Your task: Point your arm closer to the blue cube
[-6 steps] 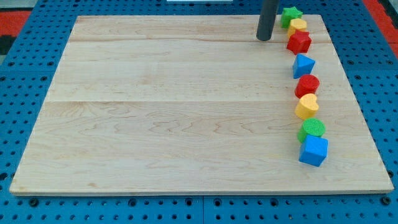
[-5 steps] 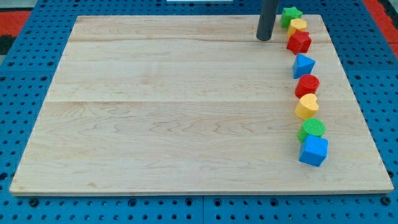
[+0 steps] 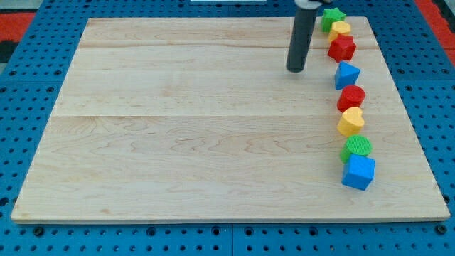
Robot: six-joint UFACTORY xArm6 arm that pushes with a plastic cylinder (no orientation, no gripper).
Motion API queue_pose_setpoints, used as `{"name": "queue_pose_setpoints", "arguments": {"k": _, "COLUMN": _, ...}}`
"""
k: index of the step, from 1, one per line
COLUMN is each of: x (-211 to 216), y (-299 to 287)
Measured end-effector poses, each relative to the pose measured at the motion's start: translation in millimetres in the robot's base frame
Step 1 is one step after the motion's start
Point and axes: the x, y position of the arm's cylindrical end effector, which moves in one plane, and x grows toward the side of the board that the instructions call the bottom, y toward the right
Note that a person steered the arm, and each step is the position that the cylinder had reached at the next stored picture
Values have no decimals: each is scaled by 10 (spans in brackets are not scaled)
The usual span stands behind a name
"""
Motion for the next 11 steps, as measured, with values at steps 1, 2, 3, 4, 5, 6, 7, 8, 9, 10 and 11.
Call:
{"name": "queue_pose_setpoints", "arguments": {"k": 1, "x": -105, "y": -180}}
{"name": "queue_pose_setpoints", "arguments": {"k": 2, "x": -485, "y": -365}}
{"name": "queue_pose_setpoints", "arguments": {"k": 3, "x": -967, "y": -572}}
{"name": "queue_pose_setpoints", "arguments": {"k": 4, "x": -1487, "y": -657}}
{"name": "queue_pose_setpoints", "arguments": {"k": 5, "x": -1542, "y": -648}}
{"name": "queue_pose_setpoints", "arguments": {"k": 6, "x": -1286, "y": -474}}
{"name": "queue_pose_setpoints", "arguments": {"k": 7, "x": -233, "y": -708}}
{"name": "queue_pose_setpoints", "arguments": {"k": 8, "x": 705, "y": -794}}
{"name": "queue_pose_setpoints", "arguments": {"k": 9, "x": 1463, "y": -824}}
{"name": "queue_pose_setpoints", "arguments": {"k": 10, "x": 2167, "y": -743}}
{"name": "queue_pose_setpoints", "arguments": {"k": 11, "x": 2712, "y": -564}}
